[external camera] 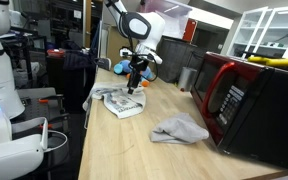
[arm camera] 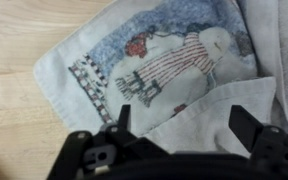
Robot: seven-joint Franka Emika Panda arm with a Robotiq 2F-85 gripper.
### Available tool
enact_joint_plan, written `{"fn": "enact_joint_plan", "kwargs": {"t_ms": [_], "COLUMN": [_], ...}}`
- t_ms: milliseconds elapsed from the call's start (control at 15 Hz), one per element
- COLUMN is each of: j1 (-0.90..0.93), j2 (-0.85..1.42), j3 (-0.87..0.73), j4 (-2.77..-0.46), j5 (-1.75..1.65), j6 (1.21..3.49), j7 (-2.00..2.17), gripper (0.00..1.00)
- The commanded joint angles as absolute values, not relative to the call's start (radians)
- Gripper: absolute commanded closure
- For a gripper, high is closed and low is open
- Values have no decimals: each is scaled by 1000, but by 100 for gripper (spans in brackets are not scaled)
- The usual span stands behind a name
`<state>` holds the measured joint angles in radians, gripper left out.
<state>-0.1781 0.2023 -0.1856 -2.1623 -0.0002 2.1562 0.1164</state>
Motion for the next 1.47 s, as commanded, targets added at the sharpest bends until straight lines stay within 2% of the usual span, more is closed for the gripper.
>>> {"fn": "enact_joint_plan", "kwargs": {"t_ms": [0,400,467,533,1133,1200,1400], "j1": [-164,-145,-142,-140,-138,-140,-153], "j2": [146,167,172,174,207,209,206], "j3": [-168,-144,-145,-147,-174,-176,-177], "j4": [-2220,-2233,-2244,-2251,-2261,-2255,-2206], "j5": [67,127,112,105,29,33,64], "j6": [2208,2365,2400,2421,2419,2409,2343], "j7": [154,152,142,148,229,233,232], "gripper": [0,0,25,26,95,99,100]}}
